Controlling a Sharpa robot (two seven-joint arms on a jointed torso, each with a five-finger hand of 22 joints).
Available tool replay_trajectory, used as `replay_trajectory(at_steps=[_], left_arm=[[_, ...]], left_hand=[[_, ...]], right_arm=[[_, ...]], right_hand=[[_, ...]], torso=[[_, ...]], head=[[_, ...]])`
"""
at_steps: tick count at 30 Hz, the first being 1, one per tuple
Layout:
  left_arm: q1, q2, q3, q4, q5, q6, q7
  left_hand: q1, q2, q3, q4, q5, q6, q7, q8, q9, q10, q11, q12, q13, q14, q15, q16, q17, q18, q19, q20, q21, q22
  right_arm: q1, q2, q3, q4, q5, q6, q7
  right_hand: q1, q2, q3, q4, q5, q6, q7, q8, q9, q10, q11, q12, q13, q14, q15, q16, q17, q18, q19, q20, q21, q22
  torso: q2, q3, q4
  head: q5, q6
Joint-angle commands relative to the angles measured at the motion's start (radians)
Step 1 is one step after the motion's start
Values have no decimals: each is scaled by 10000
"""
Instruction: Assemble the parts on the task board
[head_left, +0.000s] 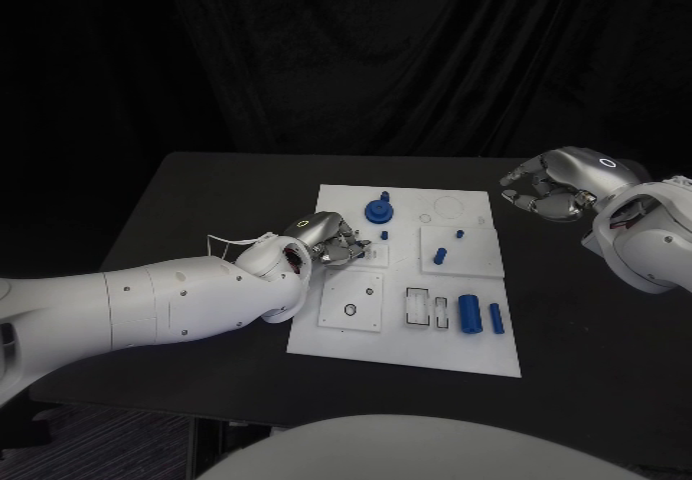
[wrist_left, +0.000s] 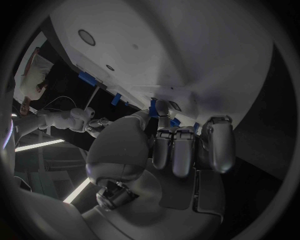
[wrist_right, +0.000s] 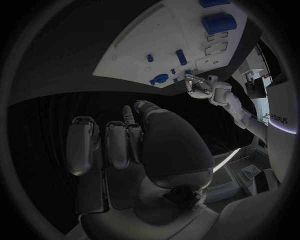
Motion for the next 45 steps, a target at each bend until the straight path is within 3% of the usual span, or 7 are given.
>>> replay_trajectory(at_steps=[1,7,10,24,29,35,45], left_arm=[[-48,23,-16,-1,6,90,140],[-48,20,-16,-10,6,127,220],[-49,22,-16,-14,6,134,241],[-50,-10,-16,-16,6,167,284],[-50,-20,-16,-17,6,90,345],[-50,-36,-16,-27,7,-34,491],[-50,-52,-16,-71,8,5,551]], left_hand=[[-316,11,-175,-1,-69,94,33,-64,-24,1040,-5,27,2625,1039,-14,26,2634,50,-5,-16,-58,1451],[-809,62,-488,2,-249,101,42,-126,-78,1040,7,27,2625,1039,-1,26,2634,56,-17,-2,-105,1460],[-1149,76,-747,2,-594,118,51,-145,-93,1040,15,27,2625,1039,8,26,2634,59,-20,6,-129,1469],[-1678,125,-1276,11,-845,76,80,-135,-29,1040,42,27,2625,1039,31,26,2634,67,-38,26,-194,1482],[-2351,422,-1961,18,-935,59,78,44,243,1040,43,27,2625,1039,31,26,2634,66,-23,36,-219,1522],[-2513,704,-2341,4,-901,4,66,258,587,1040,36,27,2625,1039,29,26,2634,67,-13,32,-238,1550],[-2384,1370,-2849,3,-243,-156,21,724,1380,1040,3,27,2625,1039,9,26,2634,61,16,14,-250,1626]], right_arm=[[-25,-3,5,-3,-27,63,-186],[-27,3,5,-9,-27,102,-205],[-29,7,5,-12,-27,117,-212],[-37,10,5,-16,-27,173,-249],[-38,5,5,-13,-27,182,-260],[-39,-5,5,-8,-27,196,-271],[-39,-14,5,0,-27,216,-284]], right_hand=[[40,-62,72,-7,80,-43,7,-69,-25,-75,-20,-79,-483,508,42,-59,-38,110,252,65,-60,1967],[40,-62,72,-7,80,-43,7,-69,-25,-75,-20,-79,-483,508,42,-59,-38,110,252,65,-60,1967],[37,-63,75,-8,81,-37,6,-67,-25,-76,-20,-80,-485,507,42,-63,-45,109,254,65,-56,1969],[37,-63,75,-8,81,-37,6,-67,-25,-76,-20,-80,-485,507,42,-63,-45,109,254,65,-56,1969],[37,-63,75,-8,81,-37,6,-67,-25,-76,-20,-80,-485,507,42,-63,-45,109,254,65,-56,1969],[37,-63,75,-8,81,-37,6,-67,-25,-76,-20,-80,-485,507,42,-63,-45,109,254,65,-56,1969],[37,-63,75,-8,81,-37,6,-67,-25,-76,-20,-80,-485,507,42,-63,-45,109,254,65,-56,1969]], torso=[[6,4,0],[0,0,1],[-1,2,0],[-4,-2,4],[-4,-1,4],[-4,0,1],[3,-5,5]], head=[[4,2],[10,2],[16,2],[17,2],[26,2],[35,2],[12,2]])
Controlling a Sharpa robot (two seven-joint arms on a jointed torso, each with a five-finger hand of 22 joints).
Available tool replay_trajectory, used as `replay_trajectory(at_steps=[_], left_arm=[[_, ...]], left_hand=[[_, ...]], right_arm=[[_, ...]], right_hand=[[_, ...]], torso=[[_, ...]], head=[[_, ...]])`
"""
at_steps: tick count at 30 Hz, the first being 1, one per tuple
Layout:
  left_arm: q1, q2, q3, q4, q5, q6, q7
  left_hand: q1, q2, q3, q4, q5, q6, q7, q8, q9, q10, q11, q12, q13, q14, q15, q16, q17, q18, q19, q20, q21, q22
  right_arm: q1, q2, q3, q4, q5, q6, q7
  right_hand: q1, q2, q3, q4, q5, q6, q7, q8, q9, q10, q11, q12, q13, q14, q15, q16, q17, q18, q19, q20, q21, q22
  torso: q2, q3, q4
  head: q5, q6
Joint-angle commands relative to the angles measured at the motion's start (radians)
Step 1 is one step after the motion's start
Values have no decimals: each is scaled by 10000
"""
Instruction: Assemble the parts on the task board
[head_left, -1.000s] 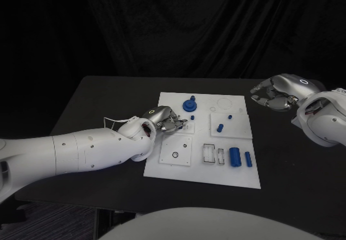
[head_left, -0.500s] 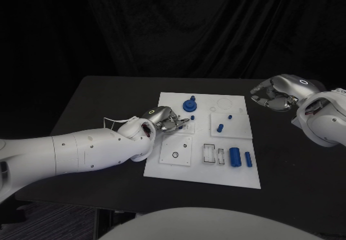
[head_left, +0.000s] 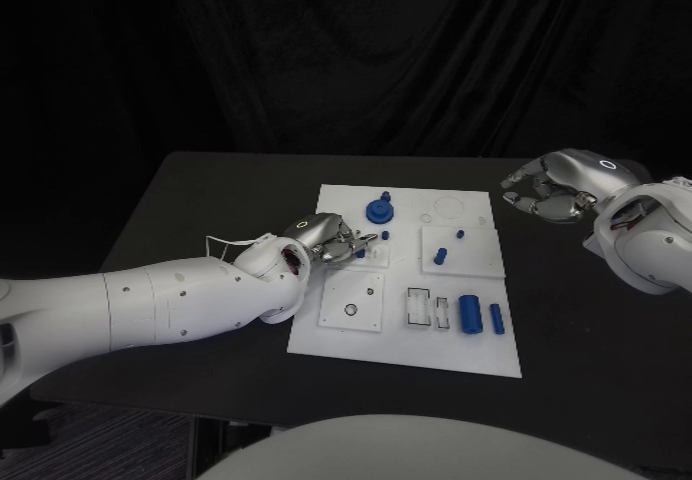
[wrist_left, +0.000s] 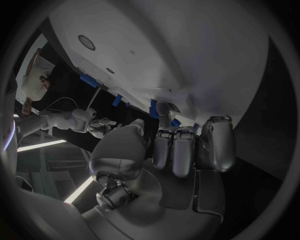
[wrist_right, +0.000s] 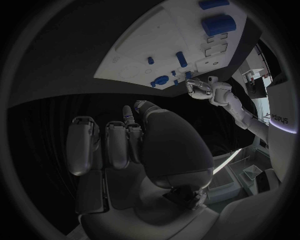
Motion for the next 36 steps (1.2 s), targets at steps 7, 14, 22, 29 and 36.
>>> replay_trajectory(at_steps=[7,14,22,29,36], left_arm=[[-16,-10,6,-7,42,9,216],[-16,-5,6,-19,373,-34,492],[-16,27,6,-60,688,145,671],[-16,41,6,-74,823,215,813],[-16,35,6,-51,868,134,931]], left_hand=[[132,602,-269,2,880,-211,-16,313,265,1041,-14,27,2625,1039,-6,26,2634,59,30,-1,-76,1671],[332,965,-275,-3,1535,-396,-2,420,262,1041,2,27,2625,1039,8,26,2634,72,-8,8,-160,1687],[387,1089,-249,1,1553,-490,21,426,258,1041,23,27,2625,1039,28,26,2634,84,-52,22,-225,1680],[434,1234,-204,1,1528,-518,31,451,258,1041,35,27,2625,1039,42,26,2634,81,-55,35,-224,1696],[509,1355,-148,-5,1585,-461,21,563,274,1041,31,27,2625,1039,45,26,2634,75,-41,43,-199,1722]], right_arm=[[-26,-22,7,14,-27,78,-210],[-27,-13,7,9,-27,84,-211],[-27,-10,7,10,-27,100,-217],[-28,0,7,2,-27,115,-221],[-28,7,7,-5,-27,123,-225]], right_hand=[[37,-63,76,-8,32,-37,7,-67,-12,-76,-20,-33,-485,507,42,-66,-15,109,254,65,-55,1969],[23,-67,92,-15,35,-20,6,-68,-14,-82,-20,-44,-503,505,42,-76,-31,112,248,65,-73,1964],[26,-65,101,-20,36,-22,5,-72,-16,-90,-20,-55,-523,506,41,-73,-26,116,243,65,-88,1959],[30,-64,107,-26,37,-26,2,-75,-17,-92,-22,-57,-527,503,41,-81,-39,116,243,65,-89,1959],[37,-61,117,-35,38,-30,0,-79,-19,-95,-24,-61,-534,502,40,-85,-46,120,237,64,-106,1954]], torso=[[9,2,-2],[5,-1,-6],[-4,1,-7],[0,5,-2],[4,4,-6]], head=[[3,2],[17,2],[9,2],[-1,2],[14,2]])
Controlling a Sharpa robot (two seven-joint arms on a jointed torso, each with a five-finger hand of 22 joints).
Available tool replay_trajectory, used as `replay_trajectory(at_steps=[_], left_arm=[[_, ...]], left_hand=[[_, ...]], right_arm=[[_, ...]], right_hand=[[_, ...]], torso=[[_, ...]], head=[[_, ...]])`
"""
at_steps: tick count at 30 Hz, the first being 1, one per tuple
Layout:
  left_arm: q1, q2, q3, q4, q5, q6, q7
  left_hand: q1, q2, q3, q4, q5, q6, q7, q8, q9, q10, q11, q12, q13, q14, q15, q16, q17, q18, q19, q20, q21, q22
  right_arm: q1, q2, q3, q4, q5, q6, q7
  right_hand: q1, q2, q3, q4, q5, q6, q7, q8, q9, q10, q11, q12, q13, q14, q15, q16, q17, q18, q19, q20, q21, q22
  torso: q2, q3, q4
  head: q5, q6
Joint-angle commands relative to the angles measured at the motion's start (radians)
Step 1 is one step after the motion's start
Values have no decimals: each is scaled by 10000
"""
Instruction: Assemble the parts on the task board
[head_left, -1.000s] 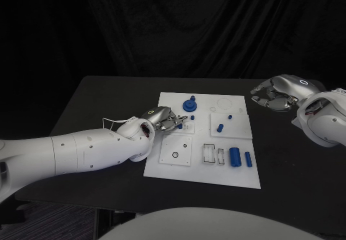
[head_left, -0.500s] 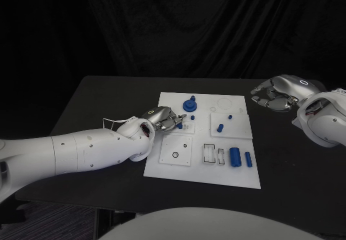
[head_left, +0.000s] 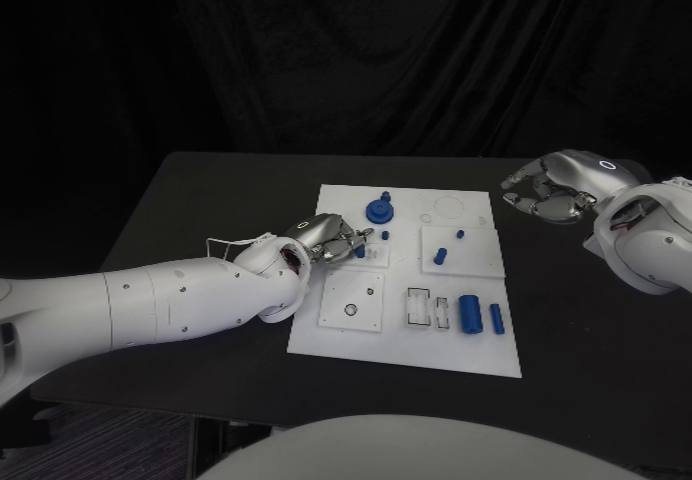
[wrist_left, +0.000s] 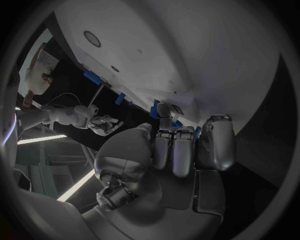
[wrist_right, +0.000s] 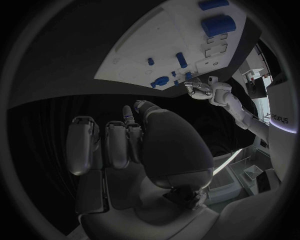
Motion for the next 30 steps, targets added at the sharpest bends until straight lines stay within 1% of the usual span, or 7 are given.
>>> replay_trajectory(at_steps=[1,3,10,15,16,23,30], left_arm=[[-15,16,6,32,183,15,347],[-15,15,6,32,187,10,347],[-15,3,6,46,192,21,310],[-15,-7,6,54,192,134,246],[-15,-10,6,57,192,152,239],[-15,-8,6,55,188,267,234],[-15,13,6,35,187,371,255]], left_hand=[[30,106,76,-2,57,89,-21,215,304,1041,27,27,2625,1039,42,26,2634,72,-33,42,-14,1730],[63,120,90,-2,75,275,-32,590,377,1041,19,27,2625,1039,38,26,2634,69,-24,41,-1,1741],[400,81,268,-9,470,1151,-126,3018,786,1041,-58,27,2625,1039,-23,26,2634,59,28,-7,46,1814],[660,-77,454,-6,507,1342,-174,3845,899,1041,-100,27,2625,1039,-62,26,2634,50,64,-42,73,1846],[708,-113,506,-1,523,1501,-191,4259,970,1041,-114,27,2625,1039,-74,26,2634,46,79,-52,87,1855],[1159,-643,863,-17,654,1270,-240,4596,952,1041,-163,27,2625,1039,-116,26,2634,41,108,-102,84,1869],[1479,-1086,1043,-20,553,979,-237,4417,869,1041,-161,27,2625,1039,-122,26,2634,51,83,-110,22,1856]], right_arm=[[-27,0,7,-3,-27,54,-183],[-27,2,7,-5,-27,61,-185],[-32,1,7,-7,-27,76,-187],[-35,0,7,-5,-27,90,-191],[-36,-2,7,-4,-27,93,-193],[-37,-6,7,-1,-27,111,-202],[-38,-12,7,7,-27,120,-209]], right_hand=[[38,-61,76,6,39,-30,-1,-39,-11,-59,11,-23,-536,516,26,-42,-15,120,237,65,-64,1954],[38,-61,76,6,39,-30,-1,-39,-11,-59,11,-23,-536,516,26,-42,-15,120,237,65,-64,1954],[38,-61,76,6,39,-30,-1,-39,-11,-59,11,-23,-536,516,26,-42,-15,120,237,65,-64,1954],[38,-61,76,6,39,-30,-1,-39,-11,-59,11,-23,-536,516,26,-42,-15,120,237,65,-64,1954],[38,-61,76,6,39,-30,-1,-39,-11,-59,11,-23,-536,516,26,-42,-15,120,237,65,-64,1954],[38,-61,76,6,39,-30,-1,-39,-11,-59,11,-23,-536,516,26,-42,-15,120,237,65,-64,1954],[38,-61,76,6,39,-30,-1,-39,-11,-59,11,-23,-536,516,26,-42,-15,120,237,65,-64,1954]], torso=[[7,1,1],[8,-1,2],[4,1,11],[5,-3,6],[5,-4,5],[5,-1,13],[5,4,8]], head=[[3,2],[2,2],[10,2],[20,2],[22,2],[16,2],[19,2]])
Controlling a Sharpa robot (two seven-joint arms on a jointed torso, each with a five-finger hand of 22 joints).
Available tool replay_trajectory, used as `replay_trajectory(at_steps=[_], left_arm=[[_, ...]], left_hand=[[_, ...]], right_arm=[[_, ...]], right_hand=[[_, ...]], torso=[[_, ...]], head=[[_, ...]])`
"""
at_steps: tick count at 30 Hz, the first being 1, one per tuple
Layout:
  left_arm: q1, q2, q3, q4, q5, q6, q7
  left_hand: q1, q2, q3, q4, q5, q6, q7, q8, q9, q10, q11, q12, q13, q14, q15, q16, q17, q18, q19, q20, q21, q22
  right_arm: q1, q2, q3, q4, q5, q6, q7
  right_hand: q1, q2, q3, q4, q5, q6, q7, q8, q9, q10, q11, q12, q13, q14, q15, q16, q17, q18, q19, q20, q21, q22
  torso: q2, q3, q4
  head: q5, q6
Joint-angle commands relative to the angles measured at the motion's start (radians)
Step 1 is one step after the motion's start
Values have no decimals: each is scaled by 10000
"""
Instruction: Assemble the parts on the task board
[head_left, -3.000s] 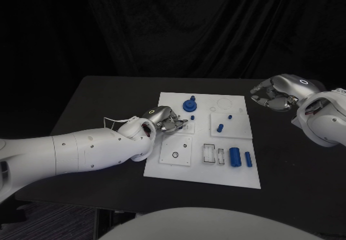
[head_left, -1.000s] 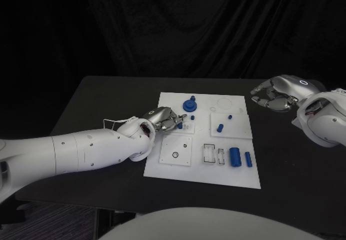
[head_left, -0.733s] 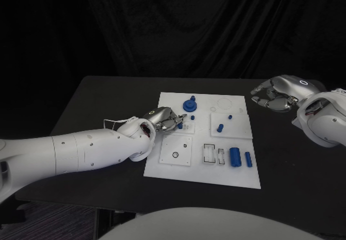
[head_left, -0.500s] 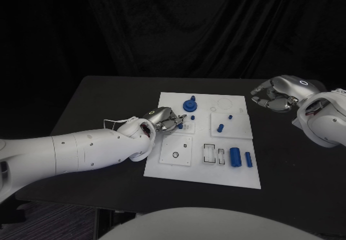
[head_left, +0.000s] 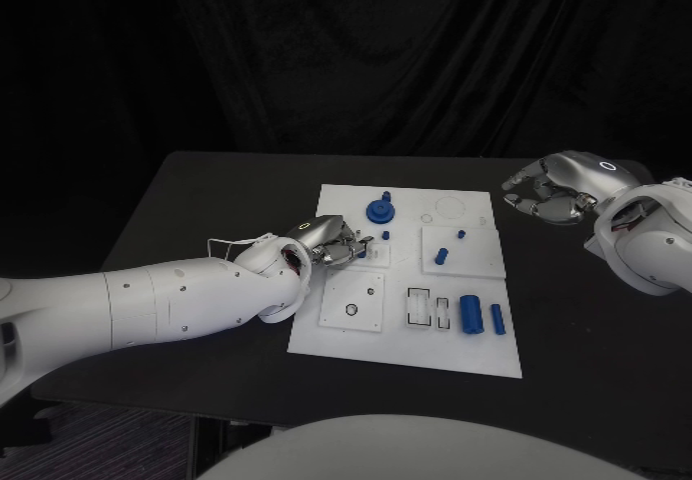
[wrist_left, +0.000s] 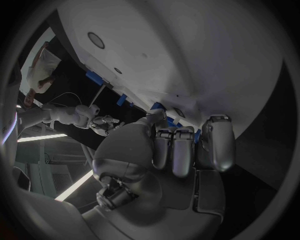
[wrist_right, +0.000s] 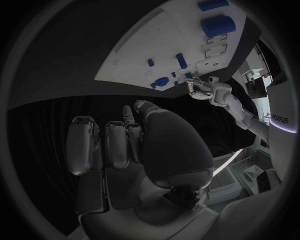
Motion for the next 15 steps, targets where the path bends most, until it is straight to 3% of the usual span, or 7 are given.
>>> replay_trajectory(at_steps=[1,9,10,15], left_arm=[[-14,26,6,7,54,199,149],[-14,0,6,27,26,21,197],[-14,-27,6,57,-10,-83,215],[-11,-351,8,447,-355,-813,390]], left_hand=[[39,-119,54,4,-63,-109,-8,-93,871,1039,-89,27,2625,1040,-47,26,2634,51,9,-36,-24,1856],[-10,-150,123,35,-329,-413,30,-495,761,1039,-61,27,2625,1040,-28,26,2634,53,-7,-26,-53,1850],[-150,-249,55,33,-779,-419,43,-519,752,1039,-49,27,2625,1040,-18,26,2634,44,16,-16,-22,1862],[-276,-454,-83,27,-1106,-351,30,-493,753,1039,-60,27,2625,1040,-26,26,2634,23,93,-17,83,1895]], right_arm=[[-28,-13,7,14,-27,59,-188],[-28,-32,7,22,-27,44,-190],[-28,-36,7,25,-27,37,-185],[-28,-92,7,39,-27,4,-174]], right_hand=[[38,-61,76,6,39,-30,-1,-39,-14,-59,11,-53,-536,517,25,-42,-16,120,237,64,-65,1954],[38,-61,76,6,39,-30,-1,-39,-14,-59,11,-53,-536,517,25,-42,-16,120,237,64,-65,1954],[38,-61,76,6,39,-30,-1,-39,-14,-59,11,-53,-536,517,25,-42,-16,120,237,64,-65,1954],[48,-57,108,-22,33,-37,1,-53,-21,-64,8,-61,-546,516,21,-50,-28,122,234,62,-77,1951]], torso=[[0,8,-1],[-5,6,-7],[-5,7,-9],[-6,2,-4]], head=[[-3,2],[14,2],[29,2],[78,2]])
